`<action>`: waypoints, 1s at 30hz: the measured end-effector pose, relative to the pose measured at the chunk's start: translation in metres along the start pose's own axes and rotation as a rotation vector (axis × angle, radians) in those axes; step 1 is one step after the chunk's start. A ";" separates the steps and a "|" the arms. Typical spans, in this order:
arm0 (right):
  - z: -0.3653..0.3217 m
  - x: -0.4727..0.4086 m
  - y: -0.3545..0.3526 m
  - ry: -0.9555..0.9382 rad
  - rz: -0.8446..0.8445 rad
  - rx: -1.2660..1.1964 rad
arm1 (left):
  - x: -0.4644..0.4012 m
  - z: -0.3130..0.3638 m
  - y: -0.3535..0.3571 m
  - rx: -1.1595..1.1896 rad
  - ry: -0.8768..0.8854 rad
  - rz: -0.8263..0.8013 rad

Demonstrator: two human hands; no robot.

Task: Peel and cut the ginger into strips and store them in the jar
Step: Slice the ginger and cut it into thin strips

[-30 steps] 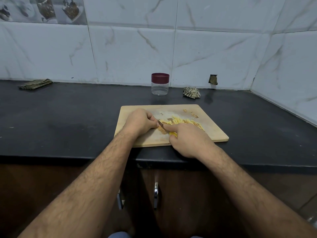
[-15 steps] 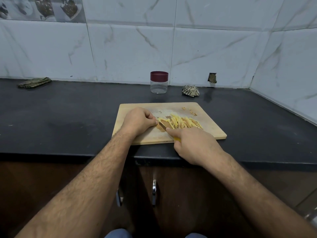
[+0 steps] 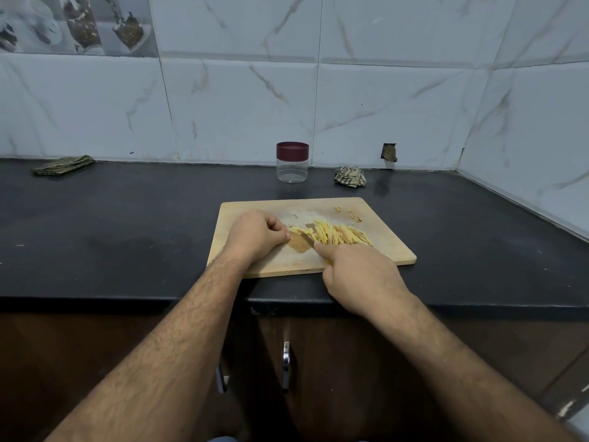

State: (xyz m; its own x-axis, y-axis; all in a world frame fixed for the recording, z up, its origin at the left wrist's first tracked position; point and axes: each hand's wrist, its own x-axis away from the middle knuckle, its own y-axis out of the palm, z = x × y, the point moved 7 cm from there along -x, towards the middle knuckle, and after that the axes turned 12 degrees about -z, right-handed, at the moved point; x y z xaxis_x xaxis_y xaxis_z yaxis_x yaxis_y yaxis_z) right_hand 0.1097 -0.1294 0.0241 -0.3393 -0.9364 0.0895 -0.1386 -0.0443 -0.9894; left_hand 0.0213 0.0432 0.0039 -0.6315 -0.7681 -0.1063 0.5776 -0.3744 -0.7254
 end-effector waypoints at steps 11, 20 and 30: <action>0.001 -0.009 -0.007 -0.032 -0.023 -0.119 | -0.009 0.000 -0.001 0.016 -0.098 -0.083; -0.003 -0.014 -0.008 -0.072 -0.026 -0.128 | -0.013 -0.003 -0.003 0.058 -0.188 -0.114; -0.007 -0.017 -0.006 -0.081 -0.039 -0.090 | -0.013 -0.004 -0.002 0.077 -0.192 -0.104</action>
State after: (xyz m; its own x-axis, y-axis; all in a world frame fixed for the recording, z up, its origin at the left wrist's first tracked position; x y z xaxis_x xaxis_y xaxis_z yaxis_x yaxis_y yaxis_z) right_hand 0.1100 -0.1106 0.0290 -0.2561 -0.9598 0.1148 -0.2342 -0.0536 -0.9707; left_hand 0.0262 0.0560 0.0042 -0.5836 -0.8055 0.1031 0.5568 -0.4894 -0.6712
